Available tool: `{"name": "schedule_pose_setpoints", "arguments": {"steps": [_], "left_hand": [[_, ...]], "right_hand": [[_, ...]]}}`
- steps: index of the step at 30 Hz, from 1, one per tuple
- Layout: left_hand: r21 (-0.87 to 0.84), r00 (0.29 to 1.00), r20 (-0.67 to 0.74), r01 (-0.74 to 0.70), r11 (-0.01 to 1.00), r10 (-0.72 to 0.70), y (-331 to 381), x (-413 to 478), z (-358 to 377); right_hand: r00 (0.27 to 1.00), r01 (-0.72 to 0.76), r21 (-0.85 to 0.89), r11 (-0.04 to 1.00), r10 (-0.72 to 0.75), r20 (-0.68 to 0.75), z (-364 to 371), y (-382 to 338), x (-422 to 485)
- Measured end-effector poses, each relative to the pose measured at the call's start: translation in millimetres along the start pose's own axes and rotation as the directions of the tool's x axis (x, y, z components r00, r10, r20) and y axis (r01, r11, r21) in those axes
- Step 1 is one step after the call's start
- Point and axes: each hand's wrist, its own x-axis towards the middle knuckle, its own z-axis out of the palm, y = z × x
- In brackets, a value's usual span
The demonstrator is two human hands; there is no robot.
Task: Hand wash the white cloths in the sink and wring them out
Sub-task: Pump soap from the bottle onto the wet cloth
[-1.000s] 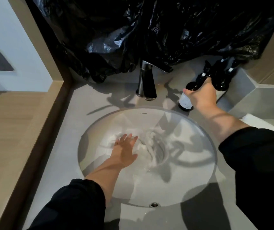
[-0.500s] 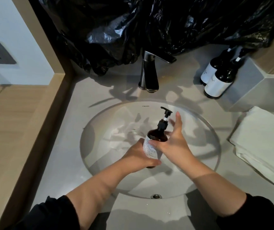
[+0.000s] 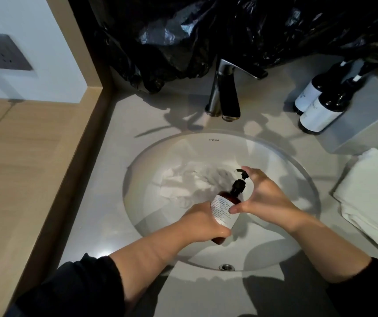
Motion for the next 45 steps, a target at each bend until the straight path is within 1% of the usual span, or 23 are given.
{"name": "schedule_pose_setpoints", "arguments": {"steps": [10, 12, 15, 17, 20, 21, 23, 27, 29, 32, 33, 34, 35, 36, 37, 38, 39, 40, 43, 45], "left_hand": [[0.109, 0.999, -0.047, 0.021, 0.994, -0.016, -1, 0, -4], [0.125, 0.998, -0.041, 0.046, 0.991, -0.041, -4, -2, -5], [0.113, 0.994, -0.068, 0.089, 0.990, -0.081, -5, -2, -10], [0.101, 0.992, -0.089, 0.104, 0.989, -0.095, -8, -4, -14], [0.125, 0.983, -0.137, 0.139, 0.982, -0.122, -21, -10, -14], [0.125, 0.977, -0.156, 0.162, 0.979, -0.142, -26, -13, -13], [0.085, 0.968, -0.178, 0.197, 0.977, -0.179, -32, -16, -11], [0.057, 0.966, -0.182, 0.198, 0.979, -0.185, -32, -15, -13], [0.092, 0.968, -0.191, 0.185, 0.978, -0.165, -31, -14, -14], [0.111, 0.970, -0.190, 0.173, 0.979, -0.150, -27, -13, -13], [0.112, 0.971, -0.196, 0.162, 0.981, -0.138, -24, -13, -13], [0.110, 0.971, -0.206, 0.144, 0.983, -0.120, -21, -13, -14], [0.099, 0.972, -0.214, 0.126, 0.987, -0.102, -17, -13, -15], [0.081, 0.973, -0.215, 0.106, 0.991, -0.087, -13, -12, -15], [0.061, 0.974, -0.217, 0.085, 0.995, -0.070, -8, -12, -16], [0.040, 0.975, -0.217, 0.067, 0.997, -0.057, -3, -10, -17], [0.016, 0.974, -0.220, 0.049, 0.999, -0.044, 3, -9, -20], [-0.015, 0.977, -0.212, 0.026, 1.000, -0.028, 9, -6, -21], [-0.157, 0.980, -0.173, -0.121, 0.980, 0.093, 26, 8, -23], [-0.264, 0.969, -0.168, -0.222, 0.939, 0.182, 36, 18, -25]], "right_hand": [[0.999, -0.010, 0.019, 1.000, 0.011, -0.049, 12, 5, 4], [1.000, -0.015, 0.024, 1.000, 0.015, 0.004, 13, 5, 6], [0.992, 0.009, 0.044, 0.999, -0.015, 0.126, 8, -4, 15], [0.980, 0.039, -0.016, 0.999, -0.035, 0.194, 6, -15, 25], [0.965, 0.099, -0.164, 0.981, -0.054, 0.256, 14, -35, 37], [0.962, 0.105, -0.203, 0.973, -0.048, 0.268, 19, -39, 39], [0.965, 0.089, -0.213, 0.973, -0.031, 0.259, 27, -42, 42], [0.979, 0.059, -0.095, 0.994, -0.039, 0.199, 33, -35, 42], [0.985, 0.058, -0.018, 0.998, -0.055, 0.162, 35, -32, 38], [0.991, 0.075, 0.043, 0.996, -0.080, 0.110, 30, -26, 29], [0.993, 0.065, 0.116, 0.991, -0.076, 0.095, 26, -23, 27], [0.995, 0.037, 0.248, 0.968, -0.059, 0.080, 22, -21, 24], [0.998, 0.002, 0.409, 0.912, -0.029, 0.060, 18, -18, 21], [0.999, -0.033, 0.550, 0.835, 0.012, 0.042, 15, -16, 17], [0.997, -0.070, 0.650, 0.756, 0.061, 0.037, 12, -15, 13], [0.993, -0.109, 0.707, 0.699, 0.101, 0.053, 10, -15, 10], [0.990, -0.131, 0.732, 0.669, 0.120, 0.068, 9, -15, 7], [0.990, -0.131, 0.729, 0.672, 0.129, 0.059, 6, -17, 5], [0.980, -0.049, 0.712, 0.701, 0.173, -0.103, -13, -22, 3], [0.971, -0.001, 0.706, 0.708, 0.170, -0.169, -32, -27, 5]]}}
